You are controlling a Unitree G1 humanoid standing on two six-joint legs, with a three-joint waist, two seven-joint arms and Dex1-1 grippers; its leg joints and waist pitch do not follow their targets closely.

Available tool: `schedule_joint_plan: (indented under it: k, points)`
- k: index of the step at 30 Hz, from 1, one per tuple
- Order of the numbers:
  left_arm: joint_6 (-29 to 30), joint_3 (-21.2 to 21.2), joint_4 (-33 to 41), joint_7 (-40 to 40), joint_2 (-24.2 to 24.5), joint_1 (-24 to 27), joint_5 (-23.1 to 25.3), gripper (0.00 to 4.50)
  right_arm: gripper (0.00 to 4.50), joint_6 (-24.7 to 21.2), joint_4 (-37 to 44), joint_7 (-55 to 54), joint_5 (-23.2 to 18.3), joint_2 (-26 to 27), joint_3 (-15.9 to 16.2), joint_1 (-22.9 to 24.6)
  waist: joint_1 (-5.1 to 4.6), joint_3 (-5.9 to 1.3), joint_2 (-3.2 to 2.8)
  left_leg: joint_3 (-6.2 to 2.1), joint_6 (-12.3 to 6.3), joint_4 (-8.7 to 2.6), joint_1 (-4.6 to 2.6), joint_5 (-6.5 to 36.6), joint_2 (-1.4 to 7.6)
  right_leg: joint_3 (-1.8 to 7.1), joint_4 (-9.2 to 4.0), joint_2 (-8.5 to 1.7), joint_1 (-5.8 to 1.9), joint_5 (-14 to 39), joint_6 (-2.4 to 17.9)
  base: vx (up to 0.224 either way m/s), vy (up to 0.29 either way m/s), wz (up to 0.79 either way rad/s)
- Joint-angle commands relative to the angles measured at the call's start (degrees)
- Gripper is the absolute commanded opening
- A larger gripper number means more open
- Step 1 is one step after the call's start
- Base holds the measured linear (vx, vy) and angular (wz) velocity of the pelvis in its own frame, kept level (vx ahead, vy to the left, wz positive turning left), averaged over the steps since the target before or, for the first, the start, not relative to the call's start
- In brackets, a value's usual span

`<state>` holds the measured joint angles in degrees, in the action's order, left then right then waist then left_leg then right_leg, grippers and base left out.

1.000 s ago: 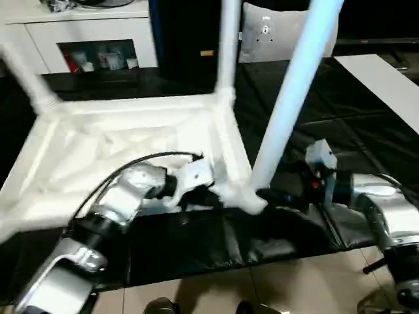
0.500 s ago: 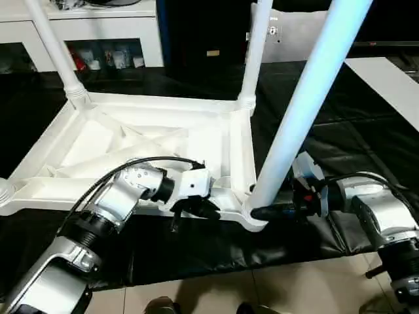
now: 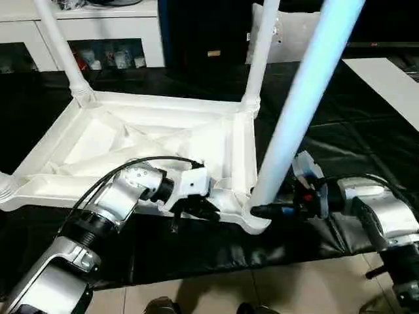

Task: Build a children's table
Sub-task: Rotate leg to tighten

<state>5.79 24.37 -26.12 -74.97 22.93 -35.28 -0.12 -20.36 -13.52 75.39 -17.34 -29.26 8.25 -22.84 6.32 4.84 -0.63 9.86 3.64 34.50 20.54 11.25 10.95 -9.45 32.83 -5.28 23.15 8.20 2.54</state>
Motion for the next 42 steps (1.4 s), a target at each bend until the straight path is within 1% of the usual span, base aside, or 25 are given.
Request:
schedule_joint_plan:
  k: [1,3,4,5,6,7,8,9,10,11,12,13,14,15,16,17,18,20,21,23,24,28,31,35,42]
  points:
    - [3.51,-1.39,1.65,6.05,-2.94,-0.24,0.59,0.0,1.99,-4.18,0.09,-7.07,0.7,3.9,0.68,0.31,-0.66,-3.39,0.7,-0.88,-2.73,-4.11,-0.56,13.41,2.28,3.33,-6.3,-4.57,-3.1,33.02,2.14,0.0,0.0,0.0]
    - [8.88,-3.71,2.69,13.25,-6.46,-0.5,0.32,0.0,1.99,-6.7,-2.4,-19.66,2.88,9.67,-2.02,-1.66,-1.41,-3.15,0.55,-1.12,-1.11,-3.56,-1.62,16.51,1.64,1.95,-7.79,-4.58,-2.74,39.3,-0.73,0.0,0.0,0.0]
    - [9.27,-3.85,2.78,13.72,-6.7,-0.52,0.31,0.0,1.99,-6.98,-2.53,-20.46,2.97,10.01,-2.19,-1.8,-2.32,-3.11,0.4,-1.35,-0.49,-3.46,-1.61,17.47,1.69,1.0,-8.35,-4.5,-3.01,40.18,-2.0,0.0,0.0,0.0]
    - [10.13,-4.14,2.98,14.7,-7.2,-0.57,0.3,0.0,1.99,-7.59,-2.77,-22.15,3.15,10.74,-2.57,-2.09,-2.83,-3.19,0.48,-1.7,-0.41,-3.47,-0.91,17.95,1.72,0.37,-8.35,-4.46,-3.76,40.04,-3.17,0.0,0.0,0.0]
    - [13.45,-5.31,3.53,18.15,-9.27,-0.88,0.09,0.0,1.99,-8.64,-3.96,-27.23,4.1,12.92,-3.56,-3.25,-3.76,-3.23,-0.41,-2.31,-0.32,-4.06,-0.94,20.74,2.85,-0.15,-8.52,-4.37,-4.31,38.15,-3.91,0.0,0.0,0.0]
    - [15.83,-6.23,3.78,21.23,-11.06,-1.31,0.2,0.0,1.99,-9.75,-5.12,-32.0,4.84,14.94,-4.59,-4.41,-4.71,-3.18,-1.25,-3.27,-0.35,-5.27,-0.92,26.32,4.8,-0.17,-7.3,-4.27,-5.0,33.49,-2.67,0.0,0.0,0.0]
    - [17.33,-7.06,3.58,24.36,-12.69,-1.85,0.58,0.0,1.99,-10.26,-6.29,-36.12,5.6,16.73,-5.34,-5.48,-5.5,-2.92,-1.58,-4.84,0.57,-8.09,0.57,33.63,7.55,1.36,-1.86,-3.93,-6.61,24.77,-0.85,-0.058,0.035,-0.13]
    - [17.78,-7.48,3.27,26.17,-13.54,-2.21,0.91,0.0,1.99,-10.35,-6.97,-38.25,6.01,17.68,-5.68,-6.06,-5.31,-2.68,-1.67,-5.36,1.15,-9.87,0.99,38.07,8.59,2.8,1.53,-3.59,-6.97,20.6,-0.05,-0.061,0.022,-0.09]
    - [18.23,-8.07,2.86,28.21,-14.48,-2.62,1.07,0.0,1.99,-10.46,-7.72,-40.34,6.33,18.65,-5.99,-6.66,-5.73,-2.53,-0.4,-4.19,2.37,-9.81,-0.89,41.03,7.3,5.05,1.92,-3.68,-4.92,15.16,2.13,-0.055,-0.002,-0.05]
    - [18.8,-9.07,2.06,31.44,-15.89,-3.33,1.42,0.0,1.99,-10.36,-9.5,-43.43,6.45,20.2,-6.75,-7.79,-5.55,-2.63,0.65,-3.01,2.73,-7.42,-2.17,38.32,4.18,5.49,-2.16,-4.37,-3.07,22.85,2.88,0.061,-0.037,0.07]
    - [19.02,-9.57,1.68,33.38,-16.65,-3.75,2.01,0.0,1.99,-8.94,-10.57,-44.98,7.1,20.98,-7.05,-8.37,-4.87,-2.65,2.72,-0.51,0.56,-0.14,-4.09,20.22,-2.07,3.4,-8.55,-5.77,-0.21,49.05,-3.65,0.064,-0.024,0.03]
    - [19.1,-9.91,1.42,35.02,-17.32,-4.1,2.55,0.0,2.33,-7.11,-11.64,-45.91,7.74,21.49,-7.13,-8.88,-4.07,-3.07,2.84,-0.77,-2.05,0.26,-0.72,9.59,-1.96,4.55,-8.2,-7.79,-3.27,54.29,-6.58,0.073,-0.051,-0.1]
    - [19.43,-10.18,1.45,36.31,-18.0,-4.34,2.94,0.0,2.54,-5.53,-12.67,-46.39,7.97,22.09,-7.49,-9.37,-3.51,-3.55,2.57,-1.19,-2.46,-0.85,0.84,6.83,-1.43,4.26,-7.42,-7.52,-4.56,51.3,-7.03,0.035,-0.042,-0.26]
    - [19.61,-10.32,1.58,37.4,-18.56,-4.48,3.32,0.0,2.68,-3.82,-14.01,-47.82,8.31,22.69,-8.07,-10.01,-2.93,-4.12,1.32,-1.66,-3.23,-2.94,1.78,3.84,-0.29,3.71,-6.6,-5.52,-4.6,40.02,-5.49,0.035,-0.042,-0.26]
    - [19.93,-10.16,2.06,37.87,-18.91,-4.46,3.57,0.0,2.68,-2.81,-15.11,-48.73,7.83,23.41,-9.17,-10.59,-3.0,-4.35,0.87,-2.07,-3.34,-3.39,1.54,3.5,0.58,3.56,-6.05,-4.91,-4.31,33.65,-3.58,0.0,0.0,0.0]
    - [20.23,-9.99,2.42,38.0,-19.08,-4.43,3.73,0.0,2.79,-2.37,-15.79,-49.24,7.39,23.93,-10.04,-11.0,-3.44,-4.7,0.68,-2.32,-3.45,-3.55,0.83,2.92,1.66,3.57,-5.02,-4.14,-3.79,22.93,0.82,0.0,0.0,0.0]
    - [20.29,-9.52,2.82,37.85,-18.84,-4.34,4.08,0.0,2.91,-1.59,-16.13,-49.7,7.31,24.16,-10.67,-11.29,-3.7,-4.48,1.0,-2.21,-4.41,-3.67,0.72,4.22,1.76,3.55,-4.38,-3.94,-3.8,18.25,4.88,0.07,0.0,0.02]
    - [20.09,-8.93,3.03,37.43,-17.89,-4.17,4.4,0.0,3.03,-0.45,-15.56,-48.96,8.24,23.46,-9.89,-10.99,-3.6,-4.58,0.93,-2.04,-4.94,-3.59,0.65,4.59,1.58,3.69,-4.27,-4.14,-3.97,17.82,6.18,0.0,0.0,0.0]
    - [20.07,-8.82,3.05,37.47,-17.47,-4.08,4.55,0.0,3.16,0.12,-15.26,-48.69,8.3,23.18,-9.74,-10.76,-3.44,-4.82,0.73,-2.16,-6.05,-3.5,0.86,2.52,1.91,3.86,-3.7,-4.26,-4.09,14.38,7.67,0.0,0.0,0.0]
    - [20.09,-8.83,3.05,37.6,-17.39,-4.04,4.61,0.0,3.33,0.35,-15.22,-48.73,8.22,23.14,-9.77,-10.71,-3.37,-5.02,0.7,-2.18,-6.78,-3.33,0.9,0.83,2.04,4.0,-3.24,-4.29,-4.09,11.29,8.79,0.0,0.0,0.0]
    - [19.52,-8.72,2.81,37.14,-16.79,-3.98,4.79,0.0,3.47,0.99,-14.23,-47.41,8.18,22.31,-9.46,-10.09,-3.22,-4.82,0.74,-2.04,-7.78,-3.32,0.95,0.51,2.03,3.96,-3.21,-4.3,-4.04,10.11,9.64,0.0,0.0,0.0]
    - [16.4,-7.3,2.28,33.23,-14.2,-3.28,5.06,0.0,3.81,4.39,-11.82,-40.48,7.33,18.83,-9.53,-8.0,-2.77,-4.55,0.92,-1.76,-7.52,-3.39,0.93,3.58,1.69,3.84,-4.17,-4.38,-4.24,16.12,7.33,0.0,0.0,0.0]
    - [13.73,-6.1,2.3,28.77,-11.92,-2.17,4.54,0.0,4.02,6.13,-10.51,-34.68,6.18,15.18,-9.71,-6.84,-2.46,-4.42,0.57,-1.85,-6.93,-3.52,0.66,5.11,1.88,3.8,-4.49,-4.31,-4.07,18.25,6.44,0.0,0.0,0.0]
    - [7.44,-4.03,1.74,22.02,-8.27,-1.11,4.19,0.0,4.3,7.97,-8.27,-24.14,5.18,9.01,-7.58,-4.8,-2.04,-4.44,0.59,-1.89,-6.55,-3.6,0.49,6.18,2.14,3.88,-4.41,-4.25,-3.99,18.45,6.39,0.0,0.0,0.0]
    - [0.16,-1.42,1.3,12.0,-3.57,-0.51,3.35,0.0,4.3,10.02,-5.91,-9.24,2.55,2.48,-5.49,-2.2,-0.47,-4.72,0.62,-1.87,-7.4,-3.51,0.39,4.82,2.5,4.01,-3.84,-4.47,-3.95,15.97,7.8,0.0,0.0,0.0]
